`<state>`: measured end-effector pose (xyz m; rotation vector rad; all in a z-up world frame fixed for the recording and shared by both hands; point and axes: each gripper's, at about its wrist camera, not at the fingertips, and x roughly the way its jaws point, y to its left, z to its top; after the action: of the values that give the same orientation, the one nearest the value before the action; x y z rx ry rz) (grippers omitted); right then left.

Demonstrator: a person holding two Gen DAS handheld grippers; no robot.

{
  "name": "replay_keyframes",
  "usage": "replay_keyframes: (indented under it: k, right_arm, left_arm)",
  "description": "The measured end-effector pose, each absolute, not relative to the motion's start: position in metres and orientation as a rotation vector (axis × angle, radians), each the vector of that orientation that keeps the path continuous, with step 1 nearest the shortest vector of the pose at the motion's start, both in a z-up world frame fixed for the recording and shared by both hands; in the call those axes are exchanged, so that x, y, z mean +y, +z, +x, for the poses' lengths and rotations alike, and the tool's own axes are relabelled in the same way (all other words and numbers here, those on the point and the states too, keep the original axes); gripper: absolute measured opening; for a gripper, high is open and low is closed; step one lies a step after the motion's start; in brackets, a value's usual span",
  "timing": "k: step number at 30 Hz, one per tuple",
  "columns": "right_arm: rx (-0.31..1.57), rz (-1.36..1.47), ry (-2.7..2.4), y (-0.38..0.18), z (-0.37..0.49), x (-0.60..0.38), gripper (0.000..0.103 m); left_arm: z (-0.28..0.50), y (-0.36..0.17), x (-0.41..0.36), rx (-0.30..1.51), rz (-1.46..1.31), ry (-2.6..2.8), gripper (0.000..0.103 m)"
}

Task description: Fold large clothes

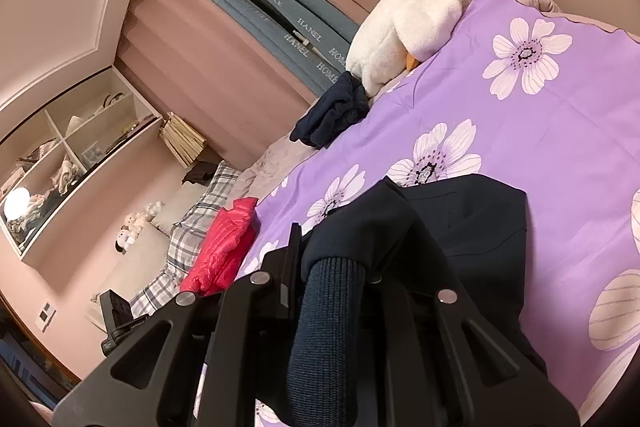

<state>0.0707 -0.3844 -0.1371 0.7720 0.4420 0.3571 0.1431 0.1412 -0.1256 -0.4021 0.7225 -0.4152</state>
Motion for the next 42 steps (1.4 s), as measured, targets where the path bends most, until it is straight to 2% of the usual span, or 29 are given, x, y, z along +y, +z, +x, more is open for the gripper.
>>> replay_keyframes:
  k: [26, 42]
  right_arm:
    - [0.506, 0.722, 0.281, -0.159, 0.114, -0.383, 0.014]
    - [0.529, 0.666, 0.223, -0.167, 0.177, -0.389, 0.014]
  left_arm:
    - [0.206, -0.155, 0.124, 0.789, -0.378, -0.369, 0.01]
    - [0.283, -0.166, 0.107, 0.832, -0.379, -0.315, 0.01]
